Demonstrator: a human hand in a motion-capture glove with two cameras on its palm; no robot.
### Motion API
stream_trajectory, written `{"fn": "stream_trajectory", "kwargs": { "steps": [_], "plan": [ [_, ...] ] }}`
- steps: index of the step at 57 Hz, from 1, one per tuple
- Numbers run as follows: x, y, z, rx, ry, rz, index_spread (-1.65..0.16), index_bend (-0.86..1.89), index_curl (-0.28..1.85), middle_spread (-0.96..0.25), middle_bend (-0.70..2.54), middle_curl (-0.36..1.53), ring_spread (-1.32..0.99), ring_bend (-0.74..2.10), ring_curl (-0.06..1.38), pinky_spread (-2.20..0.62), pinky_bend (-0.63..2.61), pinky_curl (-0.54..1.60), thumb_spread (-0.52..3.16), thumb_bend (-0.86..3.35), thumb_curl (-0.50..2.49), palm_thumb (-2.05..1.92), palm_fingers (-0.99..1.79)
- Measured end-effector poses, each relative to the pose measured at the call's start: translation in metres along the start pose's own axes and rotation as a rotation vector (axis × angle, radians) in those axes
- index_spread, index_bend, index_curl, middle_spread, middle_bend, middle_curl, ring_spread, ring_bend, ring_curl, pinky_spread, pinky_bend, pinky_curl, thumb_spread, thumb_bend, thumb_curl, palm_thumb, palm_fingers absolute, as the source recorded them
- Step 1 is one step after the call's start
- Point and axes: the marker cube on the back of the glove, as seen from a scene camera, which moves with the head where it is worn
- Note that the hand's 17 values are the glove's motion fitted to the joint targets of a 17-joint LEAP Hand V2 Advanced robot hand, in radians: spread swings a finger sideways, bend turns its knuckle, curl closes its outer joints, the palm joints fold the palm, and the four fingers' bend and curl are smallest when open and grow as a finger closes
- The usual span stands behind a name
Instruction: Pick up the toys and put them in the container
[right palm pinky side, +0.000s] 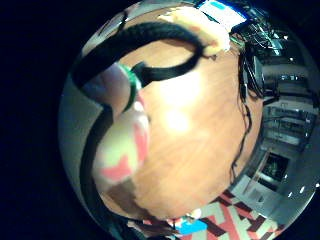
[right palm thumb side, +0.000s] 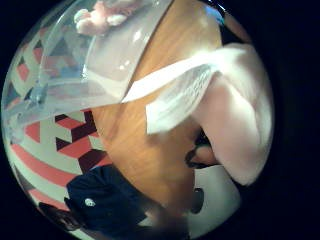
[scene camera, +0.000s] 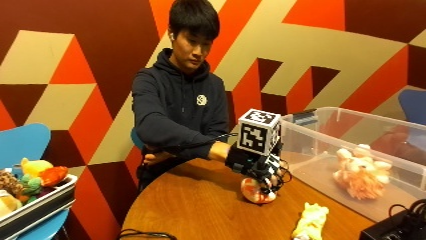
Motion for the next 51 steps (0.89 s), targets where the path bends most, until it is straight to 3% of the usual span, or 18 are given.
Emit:
{"fn": "stream_trajectory", "kwargs": {
  "steps": [5,16,31,41,44,48,51],
  "plan": [
    [0.001,-0.004,-0.001,0.043,-0.052,0.005,-0.32,0.29,0.44,-0.16,0.65,0.48,-0.22,0.83,0.40,-0.20,0.70,0.30,1.02,0.20,0.64,0.86,1.01],
    [-0.002,0.005,-0.037,0.078,-0.091,0.028,-0.42,0.61,0.68,-0.27,0.92,0.67,-0.36,1.08,0.55,-0.31,0.75,0.38,0.62,0.23,0.82,0.90,1.07],
    [-0.038,0.016,-0.179,0.286,-0.052,0.004,-0.50,0.84,1.01,-0.36,1.19,0.90,-0.47,1.37,0.74,-0.38,0.98,0.54,0.22,0.25,0.97,0.83,0.86],
    [-0.100,0.007,-0.227,0.476,-0.071,-0.200,-0.53,0.92,1.16,-0.38,1.27,1.00,-0.48,1.45,0.81,-0.40,1.10,0.62,0.04,0.25,1.03,0.79,0.72],
    [-0.121,-0.004,-0.235,0.511,-0.170,-0.142,-0.53,0.91,1.19,-0.38,1.28,1.01,-0.48,1.45,0.82,-0.40,1.12,0.63,0.00,0.25,1.04,0.78,0.66],
    [-0.138,-0.024,-0.230,0.446,-0.252,-0.128,-0.51,0.77,1.18,-0.37,1.20,0.99,-0.46,1.40,0.81,-0.39,1.17,0.65,0.03,0.20,1.04,0.73,0.43],
    [-0.142,-0.041,-0.206,0.306,-0.106,-0.166,-0.48,0.58,1.14,-0.35,1.05,0.95,-0.41,1.37,0.79,-0.36,1.23,0.65,0.16,0.15,1.03,0.68,0.21]
  ]
}}
